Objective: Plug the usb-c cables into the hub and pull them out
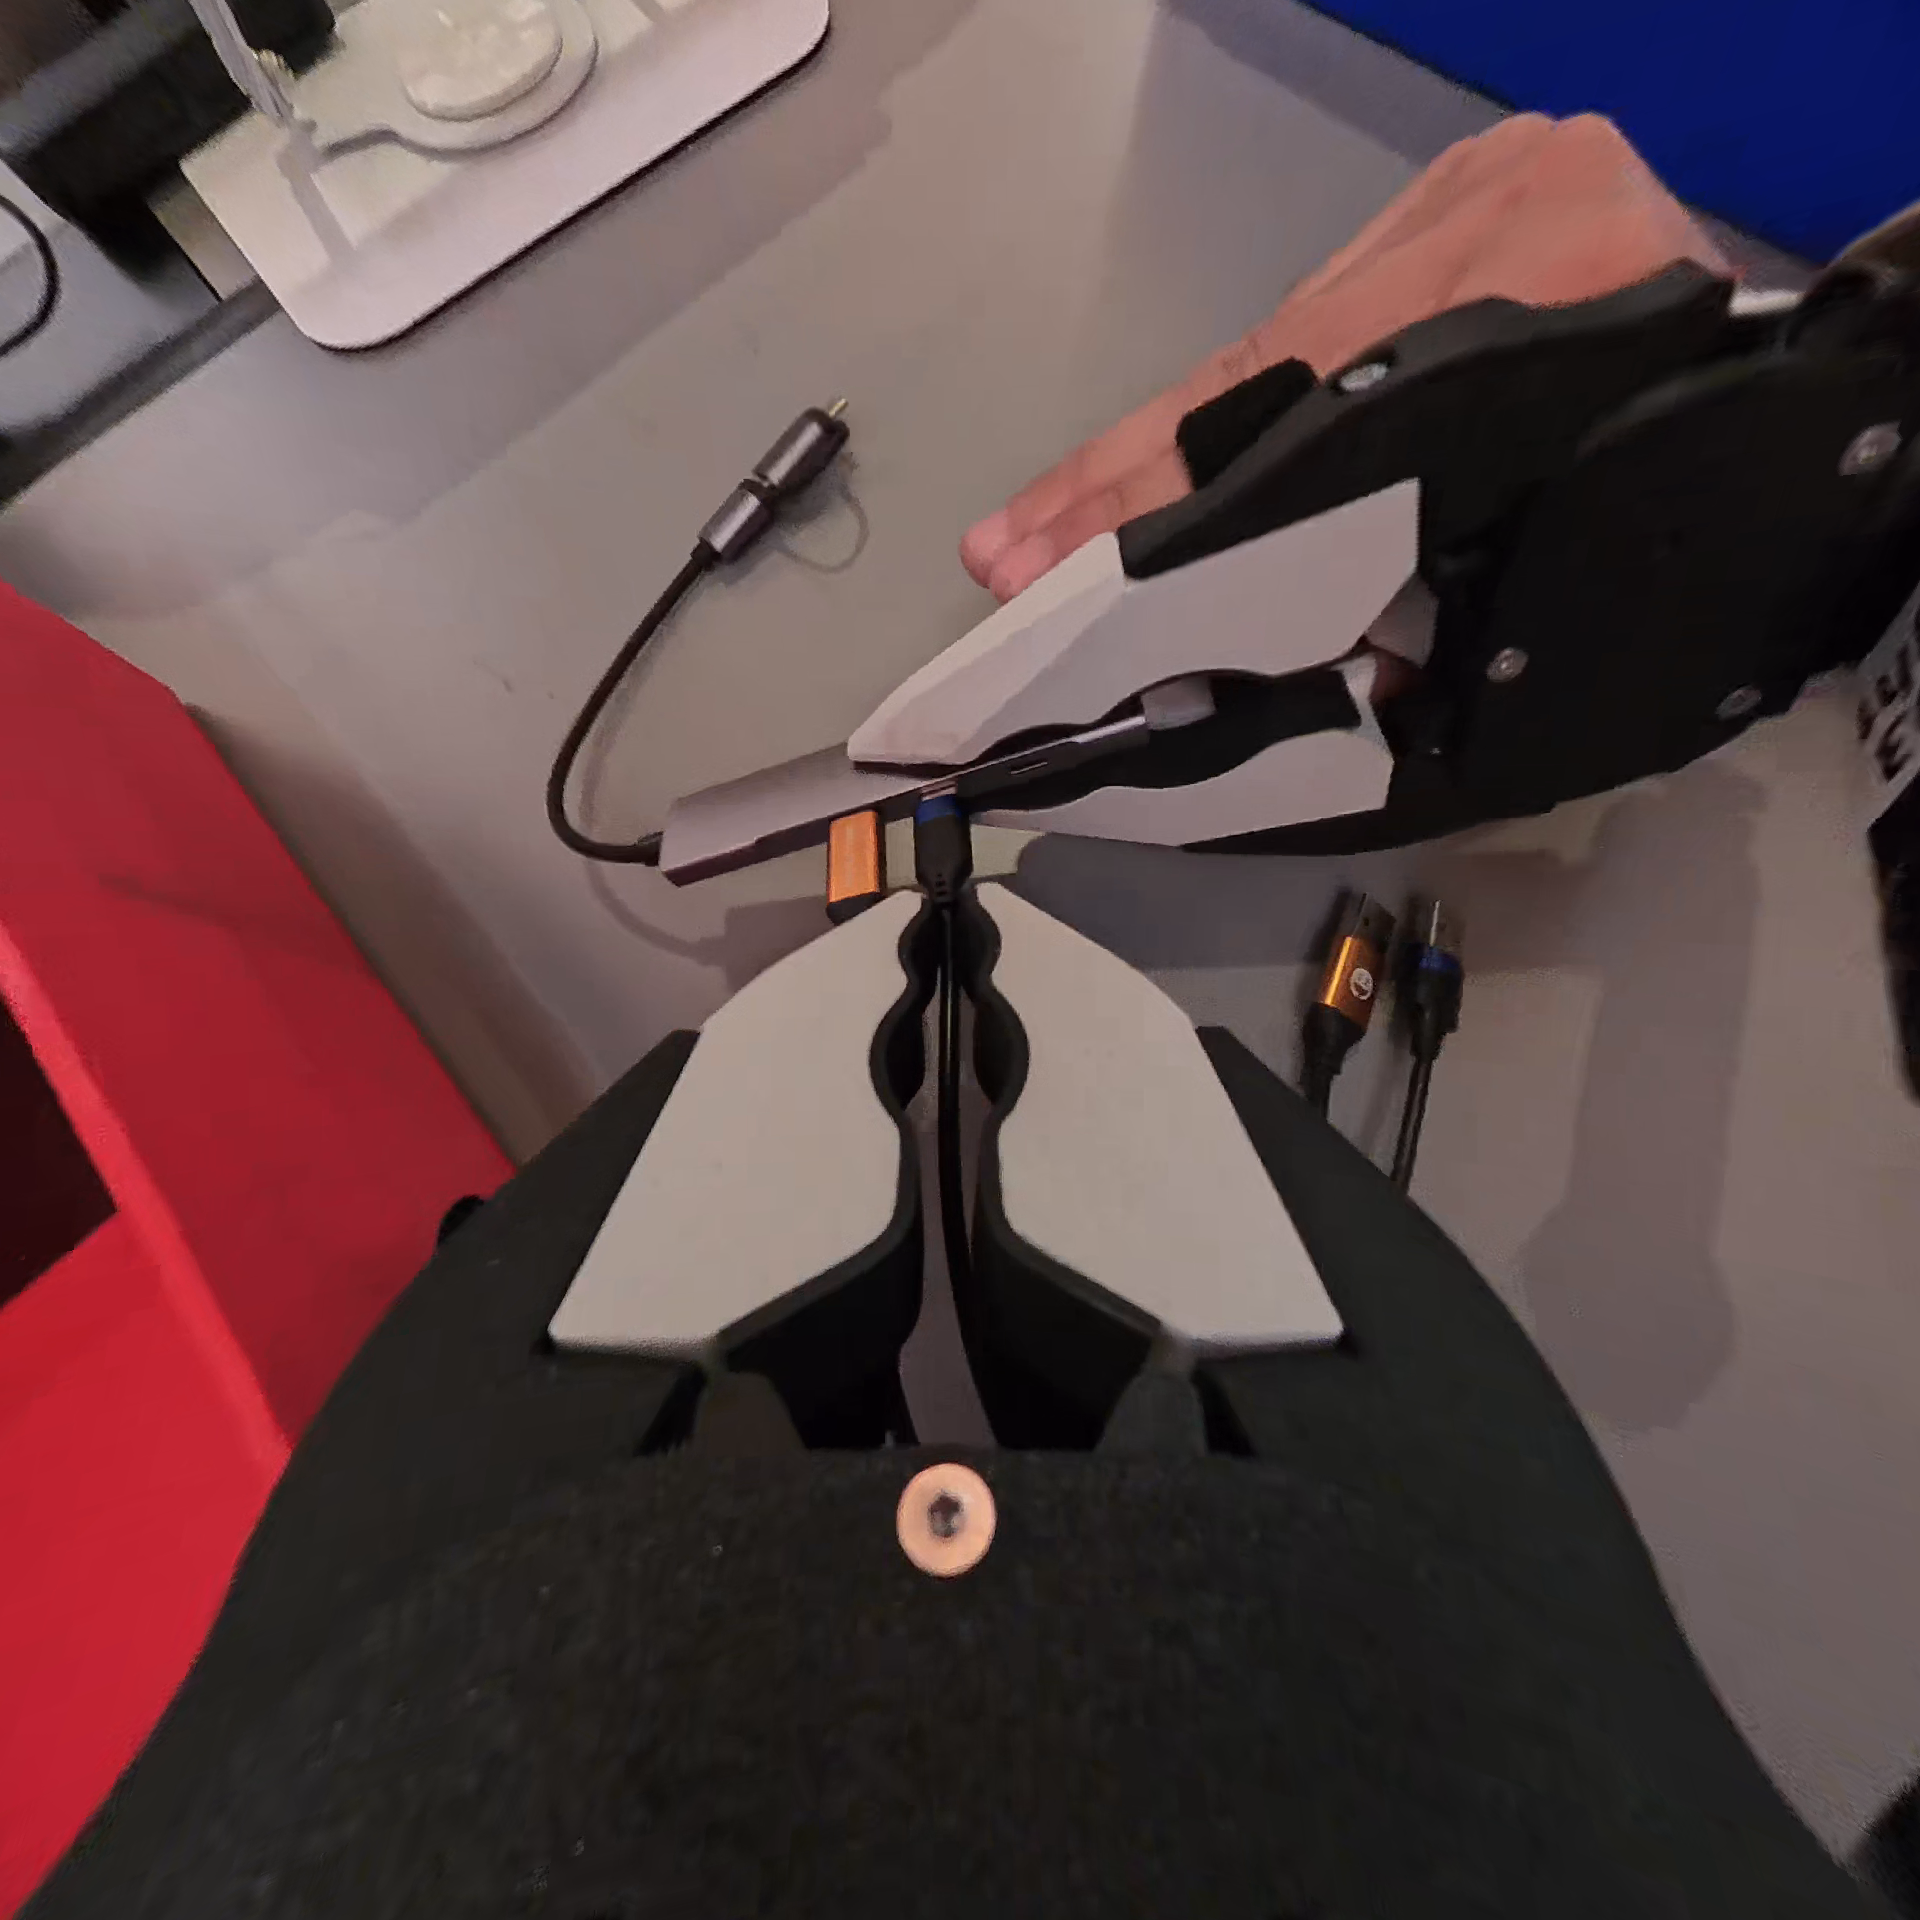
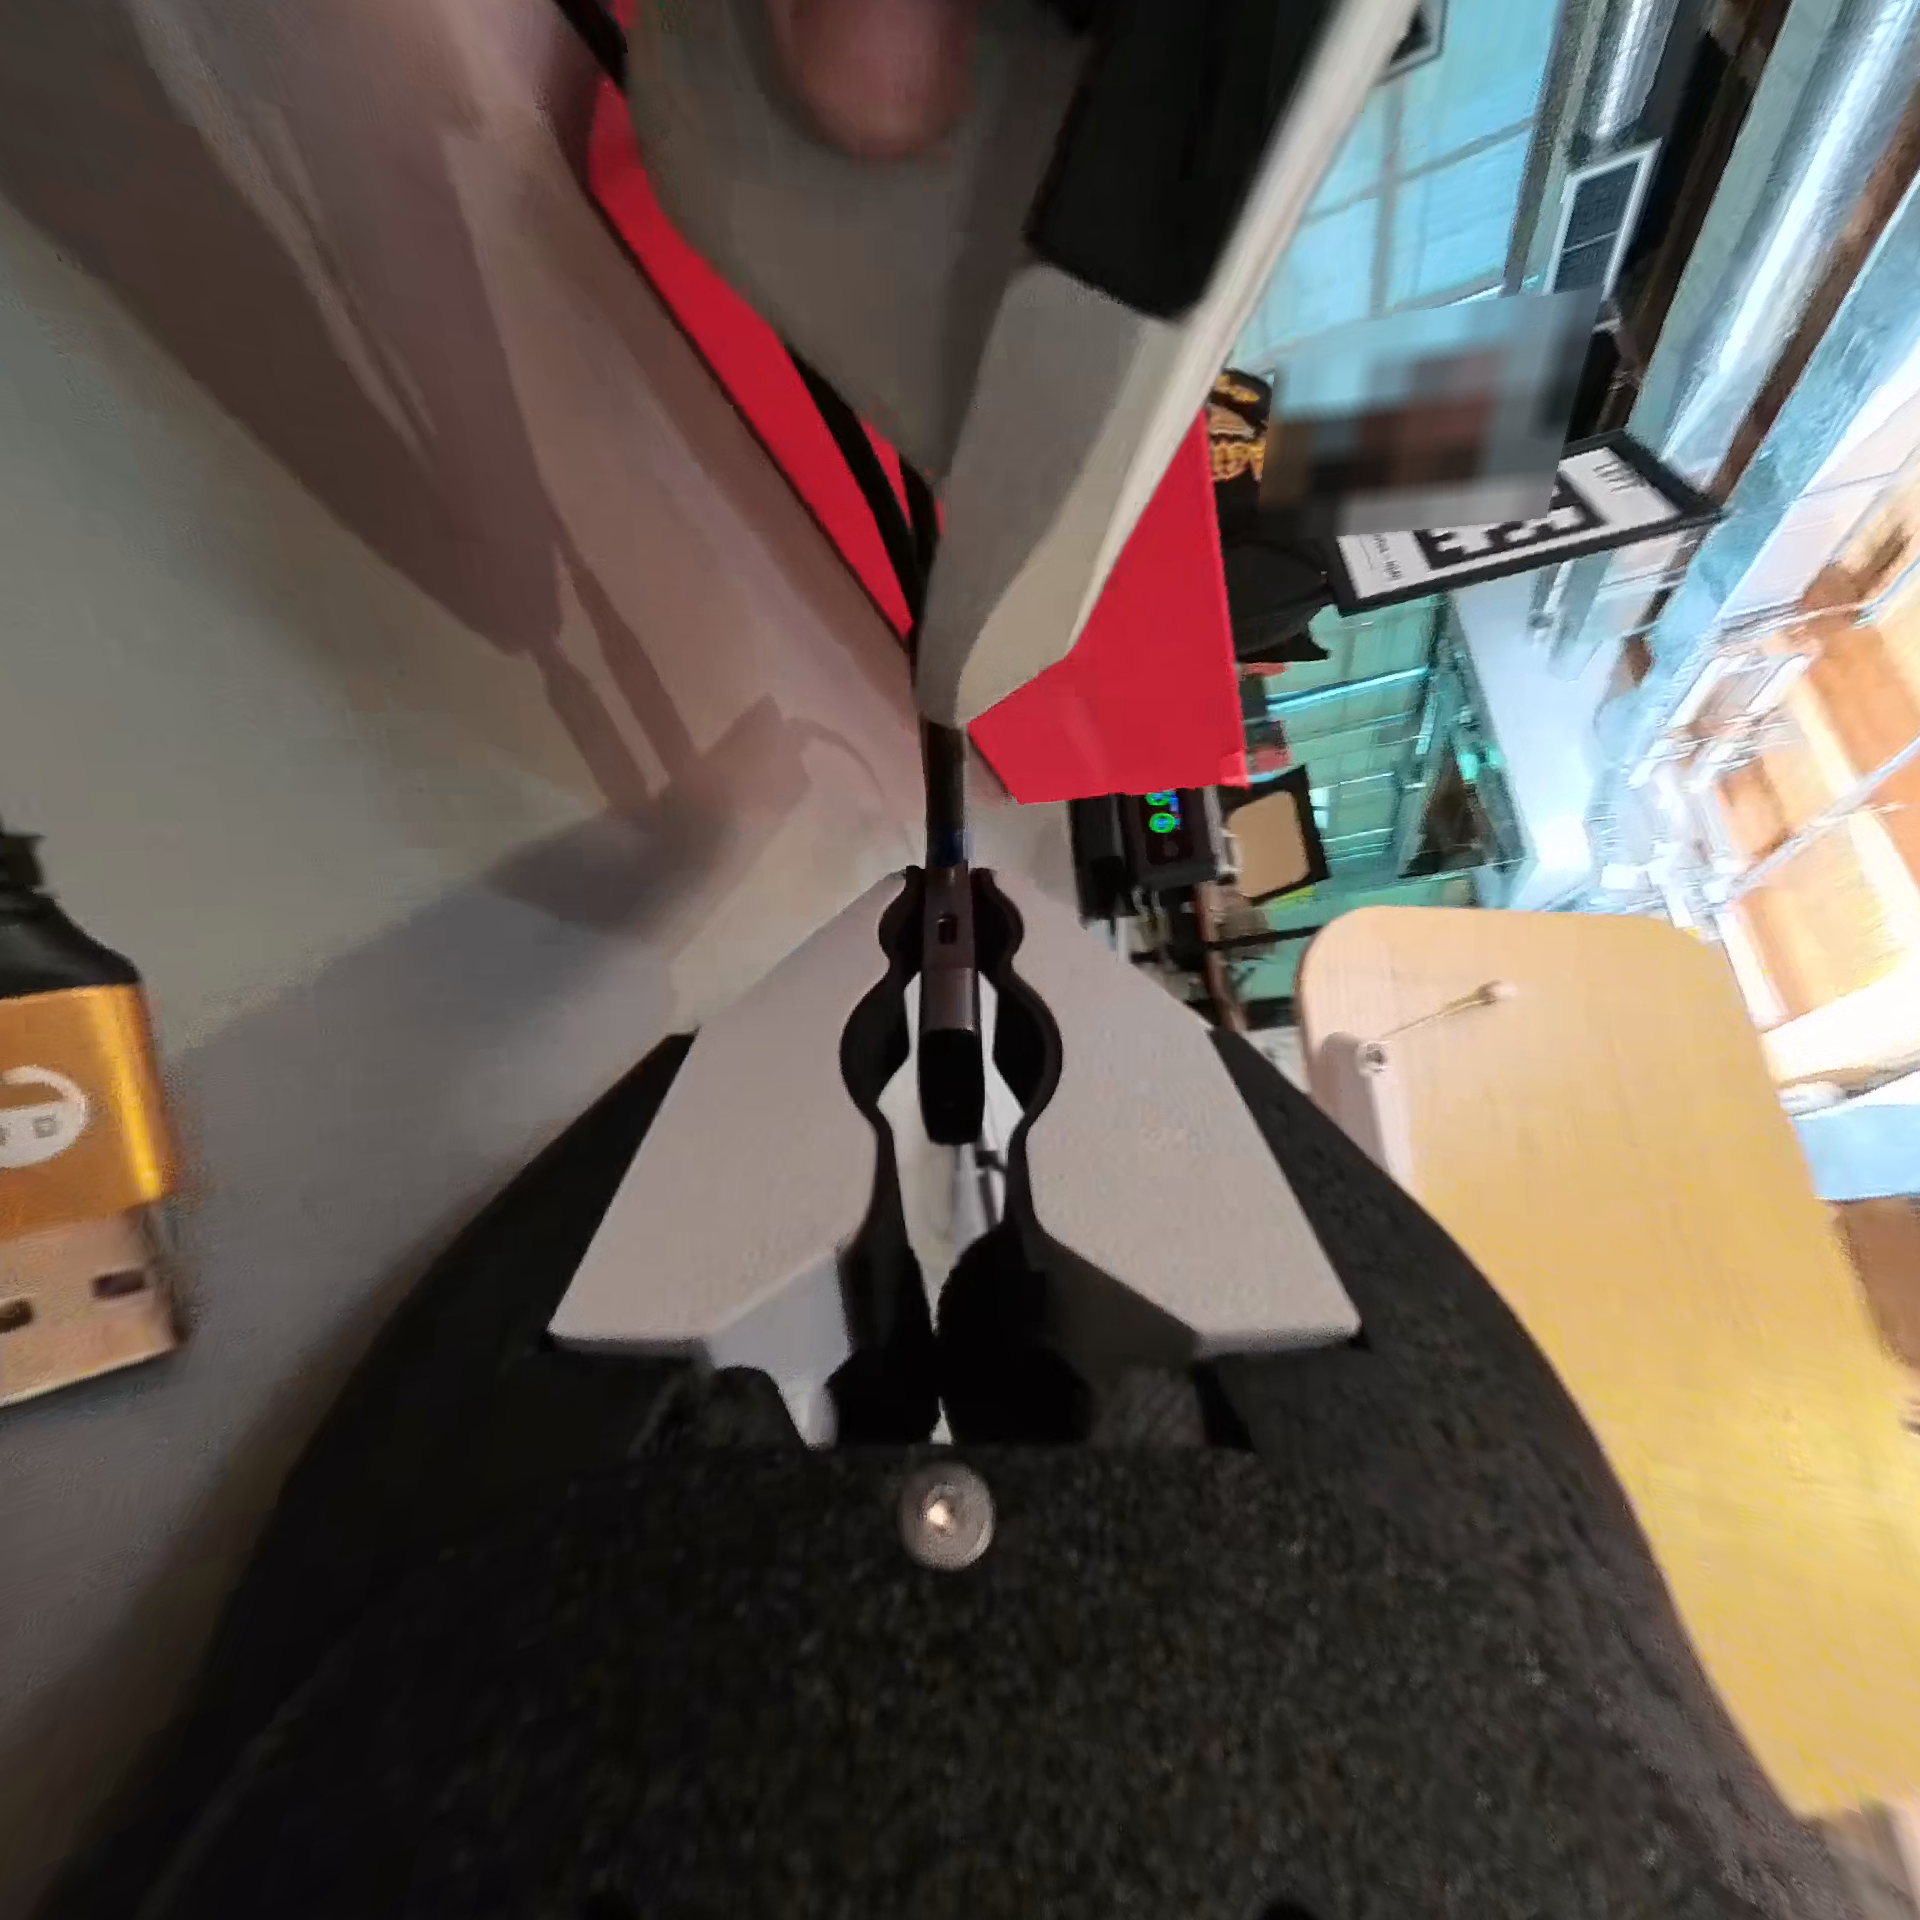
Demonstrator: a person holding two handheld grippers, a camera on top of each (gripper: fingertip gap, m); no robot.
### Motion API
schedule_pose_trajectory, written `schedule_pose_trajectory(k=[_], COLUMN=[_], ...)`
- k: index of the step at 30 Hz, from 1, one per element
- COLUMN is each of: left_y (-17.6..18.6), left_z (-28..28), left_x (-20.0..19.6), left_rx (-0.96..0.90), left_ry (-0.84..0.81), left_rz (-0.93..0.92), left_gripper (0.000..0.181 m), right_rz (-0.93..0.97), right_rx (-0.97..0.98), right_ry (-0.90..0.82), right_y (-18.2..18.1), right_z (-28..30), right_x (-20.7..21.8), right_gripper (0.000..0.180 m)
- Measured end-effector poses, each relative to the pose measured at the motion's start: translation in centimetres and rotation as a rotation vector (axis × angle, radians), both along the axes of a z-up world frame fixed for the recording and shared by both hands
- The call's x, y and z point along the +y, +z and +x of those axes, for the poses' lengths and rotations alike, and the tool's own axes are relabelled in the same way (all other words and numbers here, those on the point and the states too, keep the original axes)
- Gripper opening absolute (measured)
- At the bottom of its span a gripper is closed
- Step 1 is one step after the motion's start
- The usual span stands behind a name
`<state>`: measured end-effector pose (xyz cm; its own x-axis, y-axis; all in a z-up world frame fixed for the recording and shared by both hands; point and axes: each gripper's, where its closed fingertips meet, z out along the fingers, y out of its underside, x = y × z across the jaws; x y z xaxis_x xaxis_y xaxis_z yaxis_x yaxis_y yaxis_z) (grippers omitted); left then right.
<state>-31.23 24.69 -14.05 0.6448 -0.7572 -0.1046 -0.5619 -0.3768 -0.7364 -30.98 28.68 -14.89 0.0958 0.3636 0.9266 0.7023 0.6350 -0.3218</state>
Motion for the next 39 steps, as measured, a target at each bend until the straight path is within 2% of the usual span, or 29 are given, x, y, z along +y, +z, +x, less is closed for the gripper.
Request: schedule_pose_trajectory(k=[1,5,13,16,20,24,25,27,28,31,36,39], left_y=[0.1,0.3,0.6,0.6,1.2,2.0,2.6,4.7,6.1,8.0,4.7,3.6], left_z=[0.1,0.3,0.6,0.7,1.0,1.2,1.2,1.3,1.1,-1.3,-4.2,-3.0], left_x=[0.1,0.8,1.4,1.5,1.6,1.0,0.5,-1.2,-2.3,-5.8,-9.6,-10.4], left_rx=[0.002,-0.071,-0.068,-0.036,-0.107,-0.155,-0.188,-0.299,-0.369,-0.479,-0.539,-0.533], left_ry=[0.005,0.08,0.11,0.104,0.093,0.059,0.053,0.034,0.024,0.064,0.156,0.098], left_rz=[0.017,0.037,0.101,0.135,0.119,0.142,0.139,0.114,0.108,0.115,0.105,0.046], left_gripper=[0.003,0.003,0.003,0.003,0.003,0.003,0.004,0.019,0.029,0.033,0.033,0.033], right_rz=[-0.038,-0.034,-0.005,0.03,0.031,0.126,0.14,0.157,0.138,-0.002,-0.414,-0.644], right_rx=[0.027,0.043,0.053,0.033,0.069,0.067,0.09,0.114,0.118,0.24,0.528,0.651], right_ry=[0.008,-0.036,-0.069,-0.1,-0.109,-0.059,-0.038,-0.038,-0.048,-0.075,-0.151,-0.174], right_y=[0.0,0.4,1.0,1.1,1.8,2.5,2.9,3.4,3.3,4.2,9.1,13.6], right_z=[0.1,0.4,0.7,0.9,1.2,1.2,1.2,1.3,1.4,2.2,4.5,6.9], right_x=[0.0,0.5,1.0,1.2,1.3,1.0,0.8,0.7,0.9,1.2,1.6,1.1], right_gripper=[0.008,0.008,0.008,0.008,0.008,0.008,0.009,0.009,0.009,0.008,0.008,0.008])
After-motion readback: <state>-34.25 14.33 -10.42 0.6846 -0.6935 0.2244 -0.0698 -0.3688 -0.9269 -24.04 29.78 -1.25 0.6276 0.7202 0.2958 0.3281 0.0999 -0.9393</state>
